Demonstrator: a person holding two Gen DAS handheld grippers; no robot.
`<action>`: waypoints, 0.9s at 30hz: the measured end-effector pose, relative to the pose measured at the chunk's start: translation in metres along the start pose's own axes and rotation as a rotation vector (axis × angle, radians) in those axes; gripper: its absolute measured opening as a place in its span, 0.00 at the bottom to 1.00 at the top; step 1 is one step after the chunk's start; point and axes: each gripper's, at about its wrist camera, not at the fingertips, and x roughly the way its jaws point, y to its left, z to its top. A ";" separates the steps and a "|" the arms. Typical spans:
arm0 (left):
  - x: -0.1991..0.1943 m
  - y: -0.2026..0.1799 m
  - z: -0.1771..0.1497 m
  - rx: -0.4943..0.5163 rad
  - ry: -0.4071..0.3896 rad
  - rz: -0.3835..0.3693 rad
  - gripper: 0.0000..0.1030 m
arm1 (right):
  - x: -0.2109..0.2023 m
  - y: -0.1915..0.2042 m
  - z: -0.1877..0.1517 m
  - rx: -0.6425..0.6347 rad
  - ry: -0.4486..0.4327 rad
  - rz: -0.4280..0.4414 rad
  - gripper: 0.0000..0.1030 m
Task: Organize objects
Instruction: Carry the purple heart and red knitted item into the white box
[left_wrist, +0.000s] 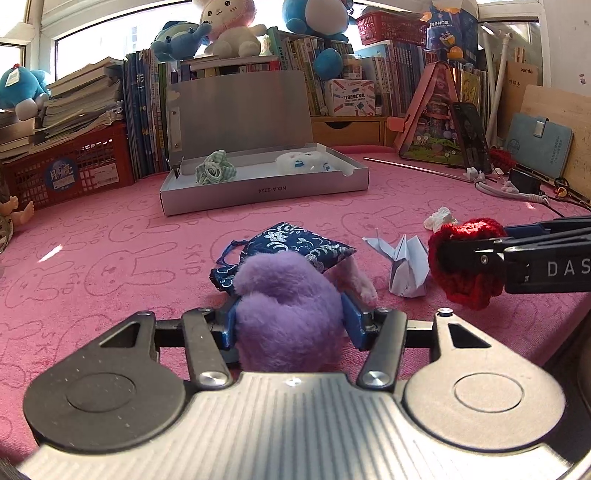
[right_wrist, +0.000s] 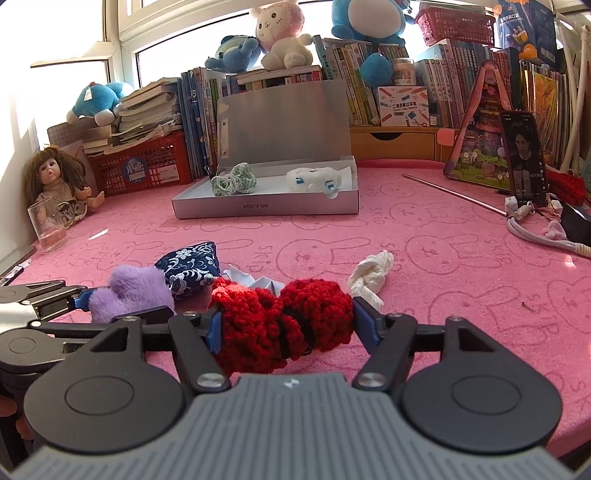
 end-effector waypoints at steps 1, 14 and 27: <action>0.003 0.000 -0.001 0.004 0.003 0.006 0.60 | 0.000 0.000 0.000 0.002 0.002 0.001 0.68; -0.014 0.025 0.021 -0.122 -0.050 -0.028 0.42 | -0.002 -0.002 0.003 0.009 -0.017 -0.014 0.67; -0.018 0.057 0.052 -0.199 -0.097 -0.013 0.42 | 0.001 -0.007 0.020 0.007 -0.043 -0.038 0.67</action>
